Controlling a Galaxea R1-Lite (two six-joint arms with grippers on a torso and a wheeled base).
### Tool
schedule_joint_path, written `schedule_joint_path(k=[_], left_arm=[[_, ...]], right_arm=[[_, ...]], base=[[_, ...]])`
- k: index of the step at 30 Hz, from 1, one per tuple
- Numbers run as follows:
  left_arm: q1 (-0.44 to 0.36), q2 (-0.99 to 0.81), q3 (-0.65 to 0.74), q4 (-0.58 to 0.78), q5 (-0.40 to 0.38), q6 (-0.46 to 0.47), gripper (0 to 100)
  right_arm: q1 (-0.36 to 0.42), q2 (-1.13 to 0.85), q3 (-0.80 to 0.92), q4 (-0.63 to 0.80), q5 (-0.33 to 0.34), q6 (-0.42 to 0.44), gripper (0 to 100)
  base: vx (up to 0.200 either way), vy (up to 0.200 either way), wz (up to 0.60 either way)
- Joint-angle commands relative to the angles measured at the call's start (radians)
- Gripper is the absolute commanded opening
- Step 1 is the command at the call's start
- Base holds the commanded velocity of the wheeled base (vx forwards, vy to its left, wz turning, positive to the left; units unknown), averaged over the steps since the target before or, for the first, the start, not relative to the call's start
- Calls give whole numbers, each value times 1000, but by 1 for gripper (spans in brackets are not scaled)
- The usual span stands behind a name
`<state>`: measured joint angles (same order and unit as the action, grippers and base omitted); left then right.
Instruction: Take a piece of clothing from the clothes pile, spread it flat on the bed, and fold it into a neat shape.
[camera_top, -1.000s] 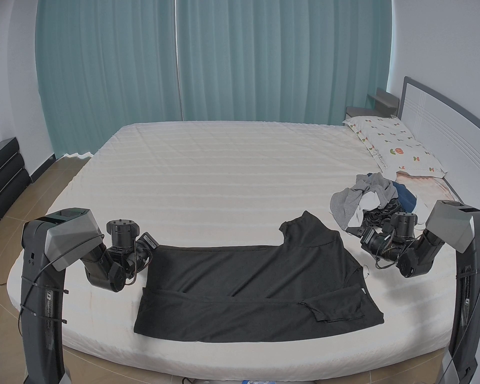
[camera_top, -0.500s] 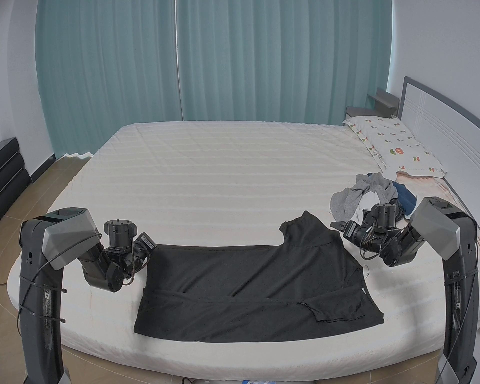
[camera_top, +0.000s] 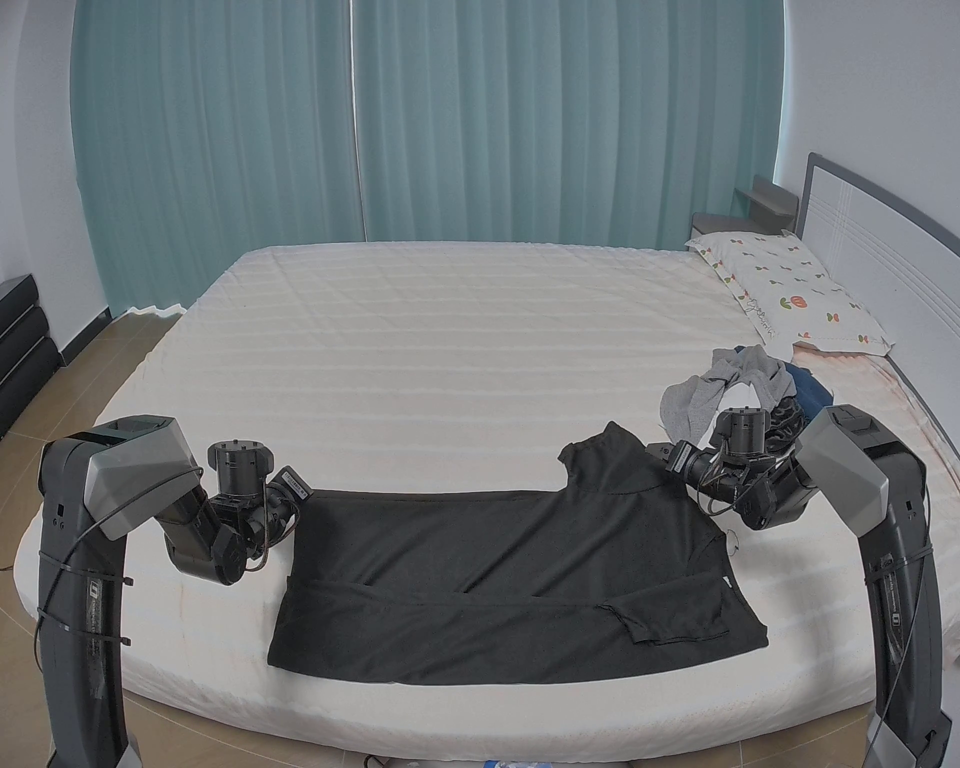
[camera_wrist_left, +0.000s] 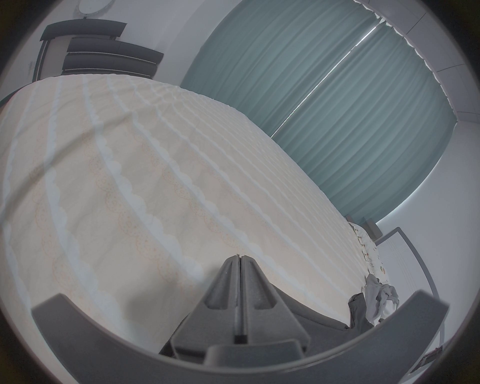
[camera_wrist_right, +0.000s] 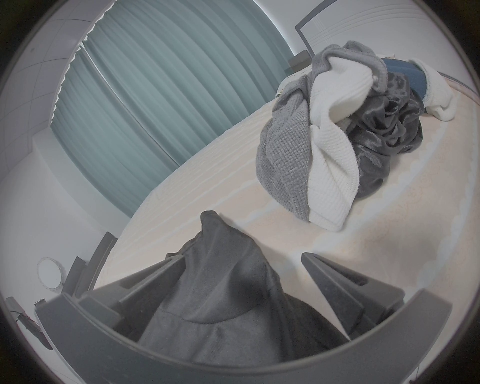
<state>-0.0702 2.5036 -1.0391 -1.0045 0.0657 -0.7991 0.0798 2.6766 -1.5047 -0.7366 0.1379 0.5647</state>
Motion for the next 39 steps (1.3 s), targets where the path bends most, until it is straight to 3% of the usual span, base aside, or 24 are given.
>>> schedule_joint_path(k=[1, 18, 29, 39], left_arm=[[0, 3, -2, 0, 0, 0, 0], [21, -28, 2, 1, -21, -2, 0], [43, -45, 1, 0, -29, 0, 0], [61, -89, 21, -2, -30, 0, 0]], right_arm=[[9, 39, -39, 5, -7, 9, 0], [-32, -100, 96, -61, 5, 50, 0], [-86, -204, 276, -185, 80, 58, 0], [-92, -231, 370, -211, 118, 52, 0]], base=[[0, 0, 0], [0, 0, 0], [0, 0, 0], [0, 0, 0]])
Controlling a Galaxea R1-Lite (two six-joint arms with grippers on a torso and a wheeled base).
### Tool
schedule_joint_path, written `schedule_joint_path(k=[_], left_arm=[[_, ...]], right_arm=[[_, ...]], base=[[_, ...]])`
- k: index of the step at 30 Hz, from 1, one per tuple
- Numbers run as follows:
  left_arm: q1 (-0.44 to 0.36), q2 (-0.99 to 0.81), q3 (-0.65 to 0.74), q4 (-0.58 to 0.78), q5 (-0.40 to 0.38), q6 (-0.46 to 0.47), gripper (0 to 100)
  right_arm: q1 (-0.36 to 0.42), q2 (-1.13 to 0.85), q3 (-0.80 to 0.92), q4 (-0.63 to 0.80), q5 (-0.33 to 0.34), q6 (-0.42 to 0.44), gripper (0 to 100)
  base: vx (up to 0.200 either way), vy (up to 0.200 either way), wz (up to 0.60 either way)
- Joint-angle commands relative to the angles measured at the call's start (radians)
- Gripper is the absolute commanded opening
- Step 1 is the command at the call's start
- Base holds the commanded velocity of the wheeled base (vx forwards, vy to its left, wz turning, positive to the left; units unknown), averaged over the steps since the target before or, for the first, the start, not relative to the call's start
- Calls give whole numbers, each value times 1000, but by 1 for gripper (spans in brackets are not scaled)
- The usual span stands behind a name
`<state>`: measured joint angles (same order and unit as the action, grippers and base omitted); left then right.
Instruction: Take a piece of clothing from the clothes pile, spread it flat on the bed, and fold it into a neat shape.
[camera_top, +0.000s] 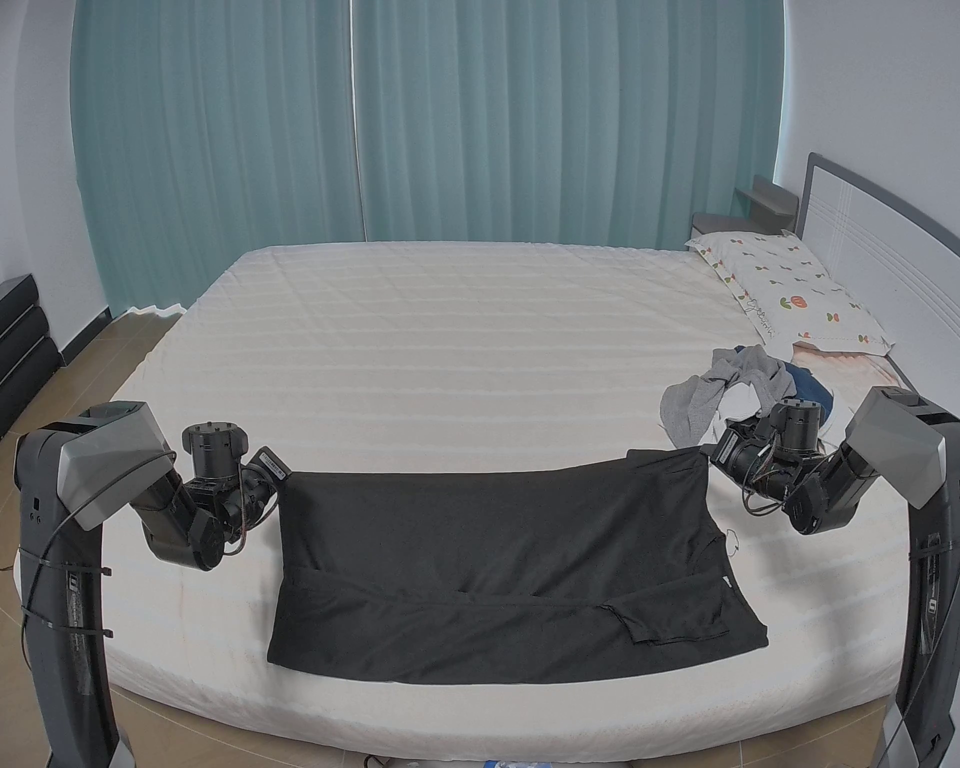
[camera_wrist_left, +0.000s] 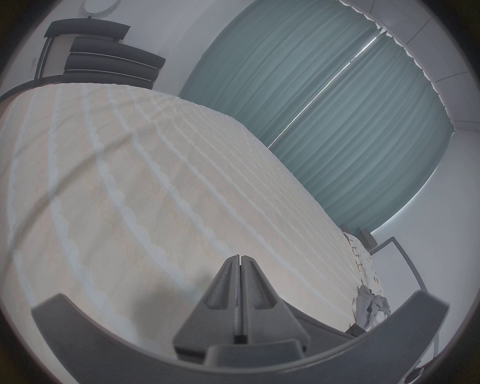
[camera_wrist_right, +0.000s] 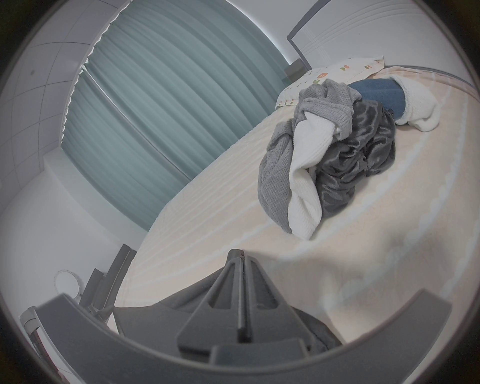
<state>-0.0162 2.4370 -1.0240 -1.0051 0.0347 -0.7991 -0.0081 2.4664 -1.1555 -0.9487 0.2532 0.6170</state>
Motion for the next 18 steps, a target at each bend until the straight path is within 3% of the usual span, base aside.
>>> schedule_joint_path(k=[1, 18], left_arm=[[15, -27, 7, 0, 1, 1, 0], [33, -46, 58, 0, -85, 24, 0]], right_arm=[[-4, -21, 46, 1, 5, -11, 0], [-12, -86, 132, -4, 58, -56, 0]], base=[[0, 0, 0], [0, 0, 0]])
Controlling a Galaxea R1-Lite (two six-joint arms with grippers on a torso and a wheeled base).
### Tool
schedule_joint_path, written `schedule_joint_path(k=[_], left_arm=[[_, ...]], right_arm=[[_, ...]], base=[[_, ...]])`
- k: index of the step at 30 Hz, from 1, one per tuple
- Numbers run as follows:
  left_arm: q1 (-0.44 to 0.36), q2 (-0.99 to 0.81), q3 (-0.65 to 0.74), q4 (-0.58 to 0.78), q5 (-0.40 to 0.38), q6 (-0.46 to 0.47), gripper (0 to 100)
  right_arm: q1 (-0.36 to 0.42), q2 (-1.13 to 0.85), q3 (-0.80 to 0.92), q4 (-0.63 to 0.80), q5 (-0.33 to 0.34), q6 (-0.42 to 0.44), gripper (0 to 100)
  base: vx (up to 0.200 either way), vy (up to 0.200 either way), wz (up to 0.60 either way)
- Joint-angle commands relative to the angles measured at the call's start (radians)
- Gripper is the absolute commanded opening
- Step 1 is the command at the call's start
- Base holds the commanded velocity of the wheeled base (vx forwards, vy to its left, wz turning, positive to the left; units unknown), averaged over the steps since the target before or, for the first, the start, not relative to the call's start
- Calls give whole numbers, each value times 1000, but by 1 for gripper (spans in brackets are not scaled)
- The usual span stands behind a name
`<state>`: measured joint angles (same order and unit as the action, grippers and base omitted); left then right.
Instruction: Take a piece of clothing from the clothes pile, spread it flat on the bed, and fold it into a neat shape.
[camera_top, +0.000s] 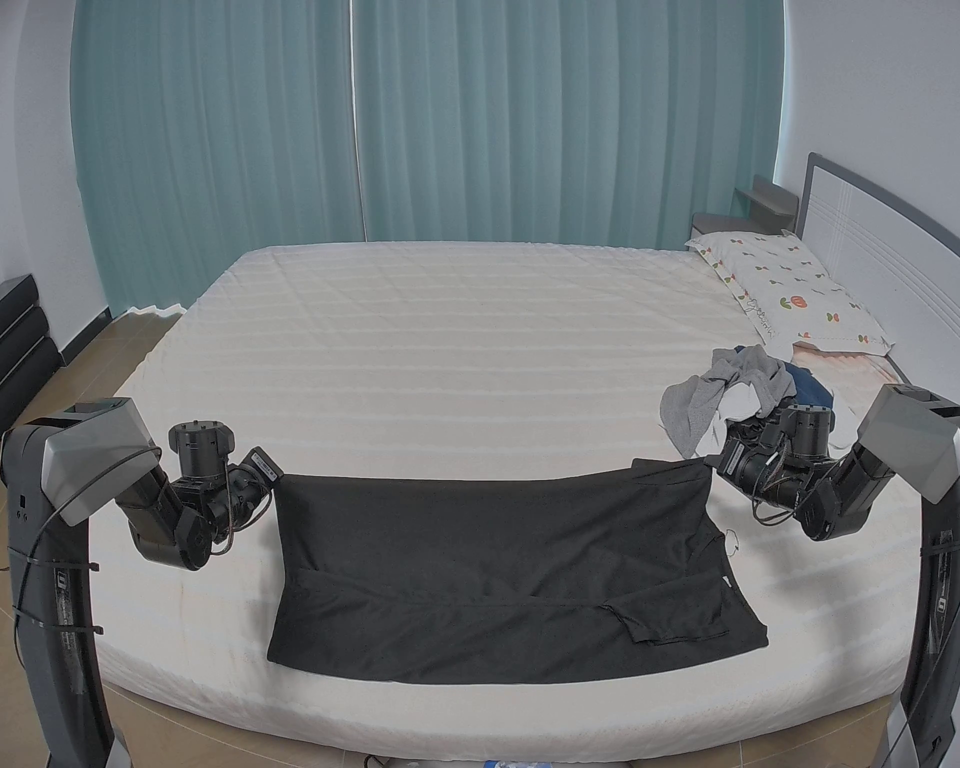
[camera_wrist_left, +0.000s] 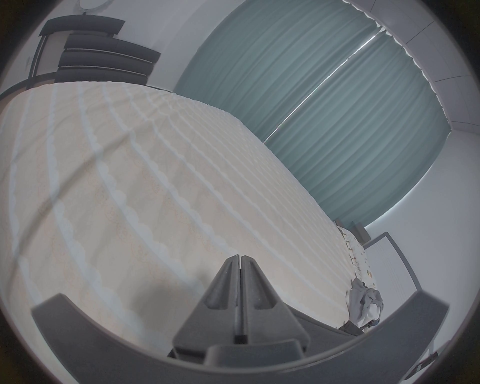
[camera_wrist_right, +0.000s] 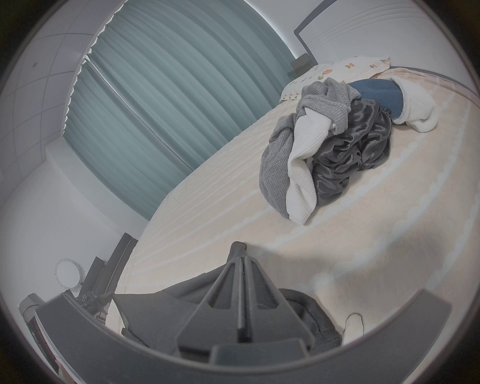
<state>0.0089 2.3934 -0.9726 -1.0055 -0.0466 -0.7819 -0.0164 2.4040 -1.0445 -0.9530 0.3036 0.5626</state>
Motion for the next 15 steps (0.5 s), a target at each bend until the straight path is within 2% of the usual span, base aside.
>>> schedule_joint_path(k=[1, 6, 11, 15], left_arm=[[11, 0, 14, -1, -16, 16, 0], [28, -2, 44, -1, -90, 46, 0], [28, 4, 43, -13, -98, 49, 0], [28, 36, 26, -87, -98, 43, 0]], right_arm=[[-11, -29, 34, 0, 17, -1, 0], [-28, -37, 61, 0, 48, -23, 0], [-28, -8, 60, -21, 51, -35, 0], [-22, 38, 9, -70, 38, -27, 0]], base=[[0, 0, 0], [0, 0, 0], [0, 0, 0], [0, 0, 0]])
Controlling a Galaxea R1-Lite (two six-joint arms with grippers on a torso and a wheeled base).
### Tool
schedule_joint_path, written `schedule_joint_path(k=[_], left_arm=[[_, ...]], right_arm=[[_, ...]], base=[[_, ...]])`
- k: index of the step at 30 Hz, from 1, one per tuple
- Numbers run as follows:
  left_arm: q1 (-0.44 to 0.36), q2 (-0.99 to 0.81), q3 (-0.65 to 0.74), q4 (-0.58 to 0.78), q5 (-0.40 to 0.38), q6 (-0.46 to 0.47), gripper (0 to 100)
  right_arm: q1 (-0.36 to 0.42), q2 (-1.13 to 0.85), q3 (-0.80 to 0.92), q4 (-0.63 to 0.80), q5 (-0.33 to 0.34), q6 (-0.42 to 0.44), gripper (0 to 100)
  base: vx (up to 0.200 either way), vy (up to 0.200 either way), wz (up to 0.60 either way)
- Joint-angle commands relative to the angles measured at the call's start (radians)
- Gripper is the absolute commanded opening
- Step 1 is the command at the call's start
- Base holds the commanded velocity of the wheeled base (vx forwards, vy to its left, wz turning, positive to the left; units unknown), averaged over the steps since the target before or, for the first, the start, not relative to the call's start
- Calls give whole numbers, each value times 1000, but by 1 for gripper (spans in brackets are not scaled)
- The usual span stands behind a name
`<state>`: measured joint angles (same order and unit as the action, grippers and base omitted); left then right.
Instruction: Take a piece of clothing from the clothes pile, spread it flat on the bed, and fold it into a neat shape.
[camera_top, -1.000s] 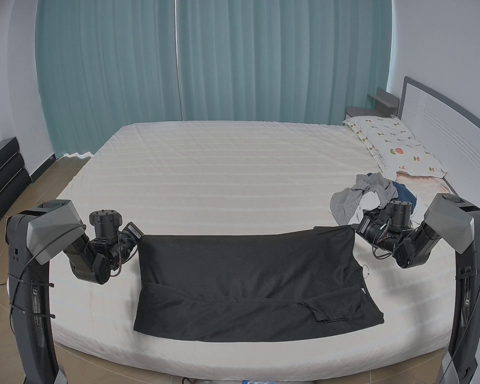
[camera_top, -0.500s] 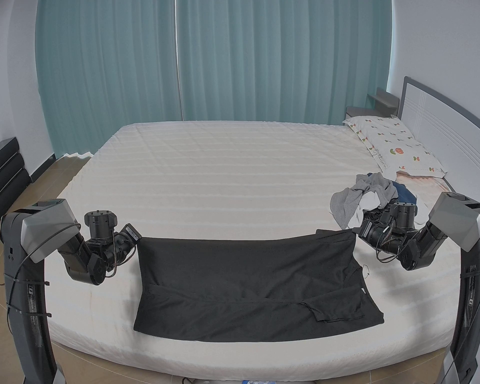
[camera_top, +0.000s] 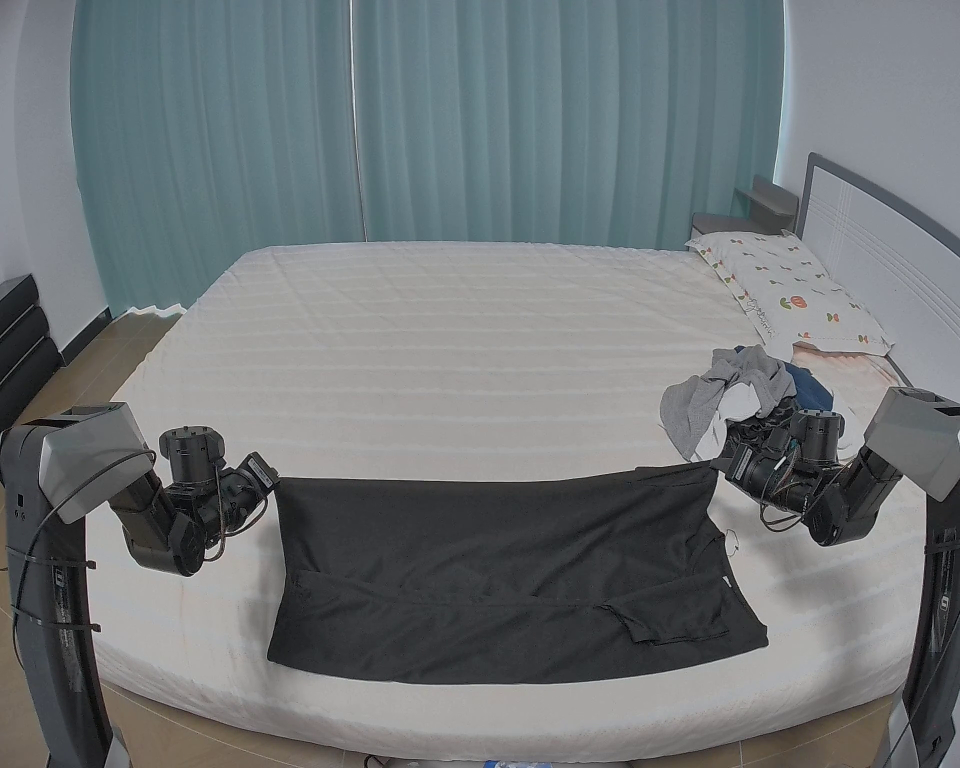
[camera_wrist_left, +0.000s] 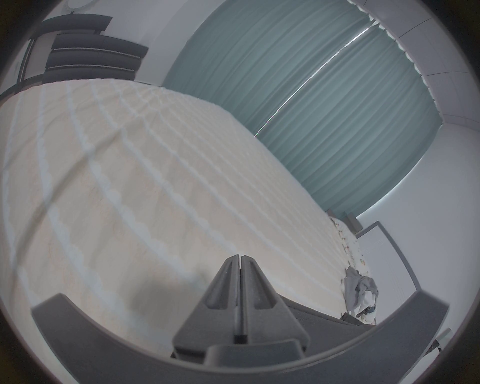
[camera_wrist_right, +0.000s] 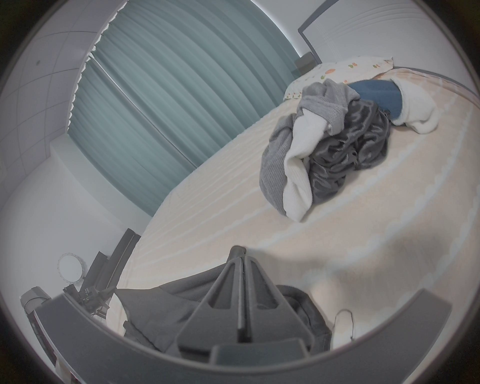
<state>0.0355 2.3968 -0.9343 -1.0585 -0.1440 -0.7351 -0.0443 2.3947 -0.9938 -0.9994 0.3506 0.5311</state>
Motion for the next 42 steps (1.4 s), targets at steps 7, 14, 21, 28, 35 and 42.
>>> schedule_joint_path(k=[7, 14, 21, 28, 35, 42], left_arm=[[0, 79, -38, -92, 1, -6, 0], [0, 74, -17, -94, 0, -1, 0], [26, 2, 81, -98, -123, 3, 0], [61, -24, 180, -149, -236, 100, 0], [81, -30, 262, -143, -318, 244, 0], [83, -30, 318, -67, -364, 415, 0]], right_arm=[[35, 77, -111, -27, -44, 9, 0], [35, 63, -60, -31, -48, 3, 0], [1, 24, 50, -81, -29, 0, 0], [-14, 1, 202, -139, 47, -82, 0], [-43, -15, 337, -157, 73, -200, 0], [-80, 0, 465, -220, 133, -336, 0]], base=[[0, 0, 0], [0, 0, 0], [0, 0, 0], [0, 0, 0], [0, 0, 0], [0, 0, 0]])
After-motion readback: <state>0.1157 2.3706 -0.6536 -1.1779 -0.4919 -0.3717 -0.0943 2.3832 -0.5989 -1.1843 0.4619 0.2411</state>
